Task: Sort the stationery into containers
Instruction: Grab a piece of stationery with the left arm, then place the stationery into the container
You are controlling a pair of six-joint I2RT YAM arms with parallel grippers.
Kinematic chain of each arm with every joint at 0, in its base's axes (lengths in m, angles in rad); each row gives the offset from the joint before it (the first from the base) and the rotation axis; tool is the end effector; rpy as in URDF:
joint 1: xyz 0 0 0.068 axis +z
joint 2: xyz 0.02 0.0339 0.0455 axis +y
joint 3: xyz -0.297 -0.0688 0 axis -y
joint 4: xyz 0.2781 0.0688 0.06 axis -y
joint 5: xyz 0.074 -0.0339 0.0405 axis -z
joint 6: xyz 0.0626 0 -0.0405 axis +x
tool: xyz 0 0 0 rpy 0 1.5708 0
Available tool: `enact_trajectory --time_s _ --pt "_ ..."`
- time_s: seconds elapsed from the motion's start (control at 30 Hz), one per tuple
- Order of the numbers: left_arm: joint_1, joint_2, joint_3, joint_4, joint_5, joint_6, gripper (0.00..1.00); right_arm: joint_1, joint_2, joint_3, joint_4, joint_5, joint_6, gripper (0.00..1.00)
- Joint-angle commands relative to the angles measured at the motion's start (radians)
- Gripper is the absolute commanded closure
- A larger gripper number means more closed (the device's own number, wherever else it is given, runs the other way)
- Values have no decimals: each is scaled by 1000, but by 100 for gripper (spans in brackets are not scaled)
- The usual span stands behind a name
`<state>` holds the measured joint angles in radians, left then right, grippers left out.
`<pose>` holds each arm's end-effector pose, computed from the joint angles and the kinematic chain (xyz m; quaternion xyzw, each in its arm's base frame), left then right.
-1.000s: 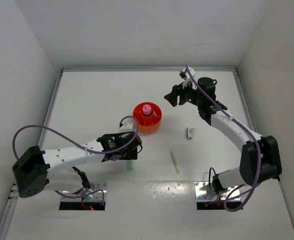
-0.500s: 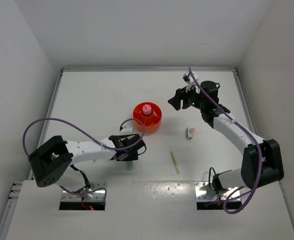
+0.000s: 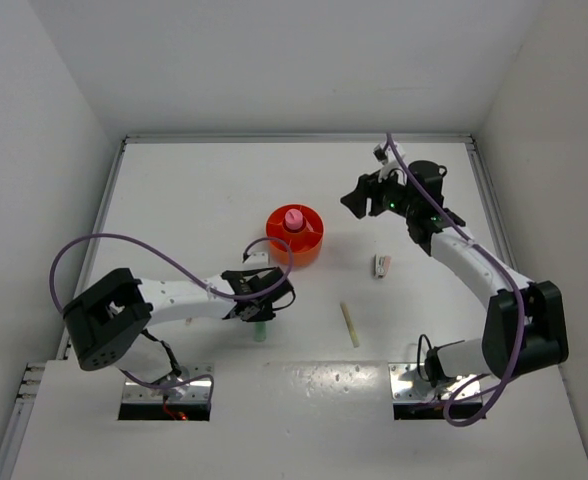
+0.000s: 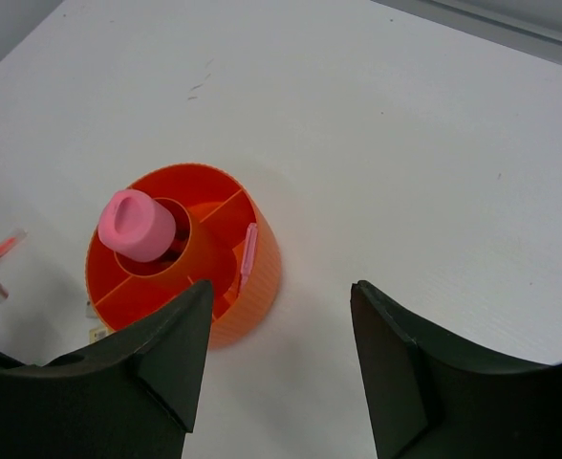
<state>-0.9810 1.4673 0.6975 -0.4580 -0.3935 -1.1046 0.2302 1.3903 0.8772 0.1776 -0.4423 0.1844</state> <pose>0.1730 -0.2153 0.1343 -0.0930 0.9624 -0.0475 0.2507 0.3461 0.1086 0.2784 -0.1452 0.7923 0.2913 0.5161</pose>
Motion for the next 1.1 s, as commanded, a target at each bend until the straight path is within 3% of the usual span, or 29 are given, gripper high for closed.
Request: enact_trajectory --time_s 0.0,0.07,0.13,0.17,0.2,0.23,0.3,0.43,0.47,0.53,0.7,0.83,1.07 --pt "-22 -53 63 -43 -14 -5 78 -6 -39 -1 39 -29 15 40" --pt "-48 -77 138 -96 -47 46 82 -15 -39 -1 39 -39 15 40" --pt "-94 -87 275 -110 -114 103 87 -15 -39 -1 17 -48 3 54" --pt "-103 -96 319 -125 -142 162 87 -15 -39 -1 17 -49 -6 67" --pt "-104 -96 403 -125 -201 196 91 -15 -39 -1 8 -49 -20 92" --pt "-119 -87 439 -104 -237 227 95 -26 -39 -1 8 -49 -20 99" --pt "-128 -76 511 -42 -341 349 98 -26 -39 -1 8 -49 -42 100" --pt "-72 -33 533 261 -412 552 100 -46 -62 -20 22 -49 -53 75" --pt "-61 -16 533 401 -412 593 100 -46 -62 -20 31 -38 -53 73" --pt "-32 65 552 511 -445 698 100 -55 -74 -40 40 -29 -65 73" --pt "14 299 764 544 -492 799 100 -75 -94 -72 85 2 -53 75" --pt "36 431 911 521 -530 772 100 -97 -94 -72 94 2 -34 75" --pt "97 536 959 483 -555 726 100 -126 -112 -90 114 -16 -5 76"
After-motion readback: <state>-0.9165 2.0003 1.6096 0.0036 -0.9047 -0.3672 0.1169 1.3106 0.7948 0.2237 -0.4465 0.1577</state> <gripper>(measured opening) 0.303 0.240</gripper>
